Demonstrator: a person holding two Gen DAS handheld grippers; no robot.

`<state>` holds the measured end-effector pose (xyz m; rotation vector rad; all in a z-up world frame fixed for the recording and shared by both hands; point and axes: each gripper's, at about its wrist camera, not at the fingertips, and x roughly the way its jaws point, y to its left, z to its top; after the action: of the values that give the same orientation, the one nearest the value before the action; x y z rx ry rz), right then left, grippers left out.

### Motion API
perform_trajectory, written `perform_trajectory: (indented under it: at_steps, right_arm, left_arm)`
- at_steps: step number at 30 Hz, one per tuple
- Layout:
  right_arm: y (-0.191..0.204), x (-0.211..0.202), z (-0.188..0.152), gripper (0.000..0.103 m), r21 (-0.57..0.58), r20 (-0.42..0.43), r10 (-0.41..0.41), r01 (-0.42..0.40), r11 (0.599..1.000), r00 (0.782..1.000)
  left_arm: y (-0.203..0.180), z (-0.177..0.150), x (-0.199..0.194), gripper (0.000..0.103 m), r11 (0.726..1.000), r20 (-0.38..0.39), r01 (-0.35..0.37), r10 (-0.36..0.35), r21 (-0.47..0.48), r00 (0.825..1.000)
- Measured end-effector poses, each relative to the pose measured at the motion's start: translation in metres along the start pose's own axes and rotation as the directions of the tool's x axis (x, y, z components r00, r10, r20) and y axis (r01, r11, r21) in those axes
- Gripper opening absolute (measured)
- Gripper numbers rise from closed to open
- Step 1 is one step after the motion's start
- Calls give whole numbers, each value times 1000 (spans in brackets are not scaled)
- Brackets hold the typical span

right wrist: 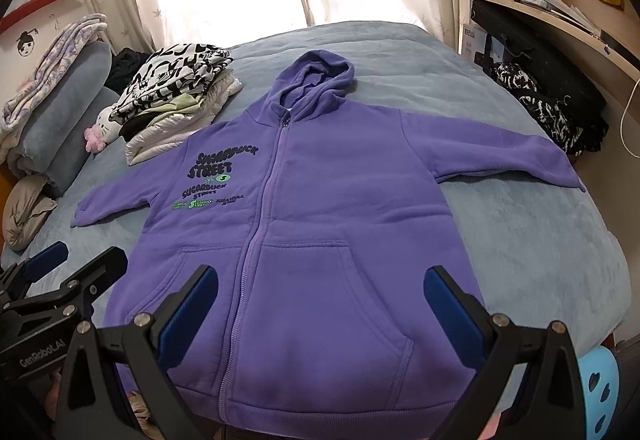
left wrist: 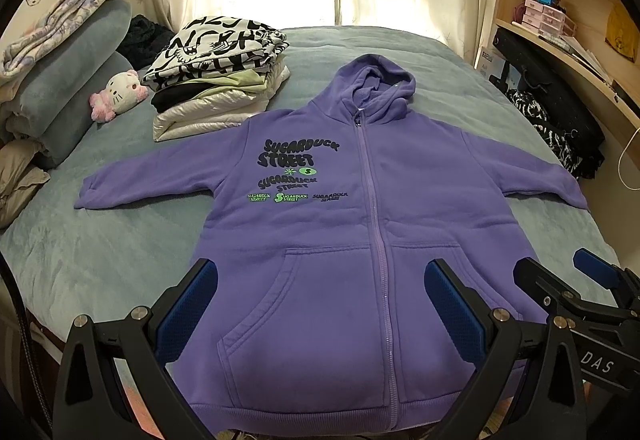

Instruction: Fold large clothes

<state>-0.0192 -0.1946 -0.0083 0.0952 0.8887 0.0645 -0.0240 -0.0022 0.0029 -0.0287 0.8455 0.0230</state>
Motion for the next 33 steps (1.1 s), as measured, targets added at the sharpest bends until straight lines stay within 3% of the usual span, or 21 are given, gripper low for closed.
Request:
perform_trajectory:
  at_steps: [33]
  right_arm:
    - [-1,6,-2,103,1,-6,4,-4,1000,1000]
  left_arm:
    - [0,-9,3,102,1000,-13,-2,2,-2,1000]
